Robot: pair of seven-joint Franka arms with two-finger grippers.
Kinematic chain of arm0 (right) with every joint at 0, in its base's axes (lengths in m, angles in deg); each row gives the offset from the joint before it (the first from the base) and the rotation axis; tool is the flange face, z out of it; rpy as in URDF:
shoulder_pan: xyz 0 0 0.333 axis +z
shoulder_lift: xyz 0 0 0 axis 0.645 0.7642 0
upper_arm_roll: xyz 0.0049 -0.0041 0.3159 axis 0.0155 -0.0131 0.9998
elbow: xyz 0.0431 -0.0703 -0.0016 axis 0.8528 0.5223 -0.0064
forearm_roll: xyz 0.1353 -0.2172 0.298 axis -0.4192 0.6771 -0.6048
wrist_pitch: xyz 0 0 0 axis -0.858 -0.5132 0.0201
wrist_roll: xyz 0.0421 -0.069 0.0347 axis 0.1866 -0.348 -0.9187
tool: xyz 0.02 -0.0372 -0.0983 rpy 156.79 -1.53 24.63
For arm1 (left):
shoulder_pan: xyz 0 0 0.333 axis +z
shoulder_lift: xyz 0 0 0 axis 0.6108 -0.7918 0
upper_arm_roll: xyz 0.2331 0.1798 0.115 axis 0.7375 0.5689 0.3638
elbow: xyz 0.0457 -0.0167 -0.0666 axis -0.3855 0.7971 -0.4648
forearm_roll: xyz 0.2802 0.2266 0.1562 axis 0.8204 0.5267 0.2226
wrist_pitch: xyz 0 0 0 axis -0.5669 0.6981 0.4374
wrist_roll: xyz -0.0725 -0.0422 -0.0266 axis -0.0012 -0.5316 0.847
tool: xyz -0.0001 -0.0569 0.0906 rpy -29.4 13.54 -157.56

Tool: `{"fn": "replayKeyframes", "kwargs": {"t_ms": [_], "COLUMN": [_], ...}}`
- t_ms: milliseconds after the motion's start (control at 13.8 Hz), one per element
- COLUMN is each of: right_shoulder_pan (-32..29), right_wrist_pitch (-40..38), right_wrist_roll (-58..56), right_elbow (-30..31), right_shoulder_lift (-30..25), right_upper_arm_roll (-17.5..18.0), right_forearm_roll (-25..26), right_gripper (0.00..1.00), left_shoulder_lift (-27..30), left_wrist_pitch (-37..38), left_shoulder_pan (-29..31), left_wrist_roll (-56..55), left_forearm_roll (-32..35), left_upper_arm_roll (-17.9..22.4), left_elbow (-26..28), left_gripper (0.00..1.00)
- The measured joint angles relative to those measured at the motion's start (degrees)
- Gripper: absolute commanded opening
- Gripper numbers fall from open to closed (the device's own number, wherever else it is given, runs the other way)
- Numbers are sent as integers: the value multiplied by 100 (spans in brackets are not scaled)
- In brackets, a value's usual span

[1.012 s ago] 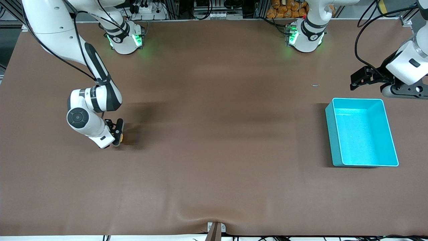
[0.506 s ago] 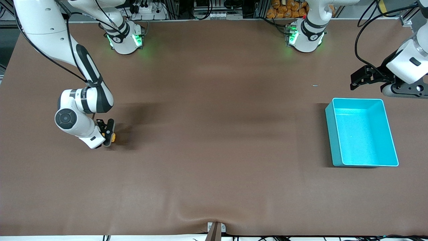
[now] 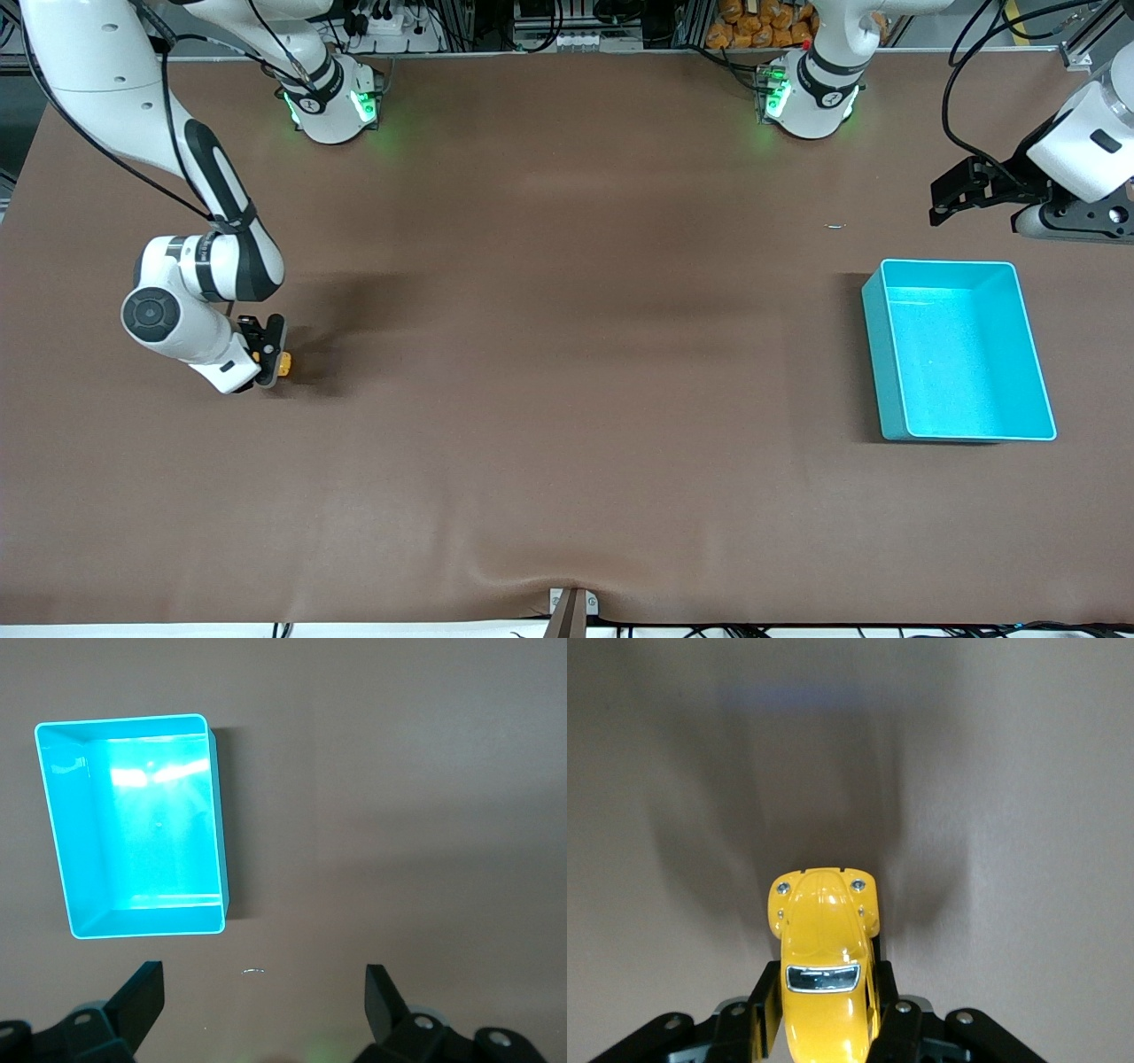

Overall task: Wind and store yellow beetle car
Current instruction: 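Drag the held car backward along the table with the right gripper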

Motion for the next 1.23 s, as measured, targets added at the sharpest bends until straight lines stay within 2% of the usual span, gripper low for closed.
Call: {"fn": "replayKeyframes", "kwargs": {"t_ms": [1228], "right_shoulder_pan": [-802], "right_wrist_pitch": [101], "right_wrist_roll": [-586], "right_elbow": [-160], "right_shoulder_lift": [110], "right_upper_arm_roll": [2], "right_forearm_roll": [0], "right_gripper": [30], "left_shoulder_lift": [0], "left_wrist_pitch": [10], "left_shoulder_pan": [17], "left_wrist_roll": [0], "left_forearm_roll": [0], "left_upper_arm_roll": [13], "left_elbow": [6], "left_gripper": [100]}}
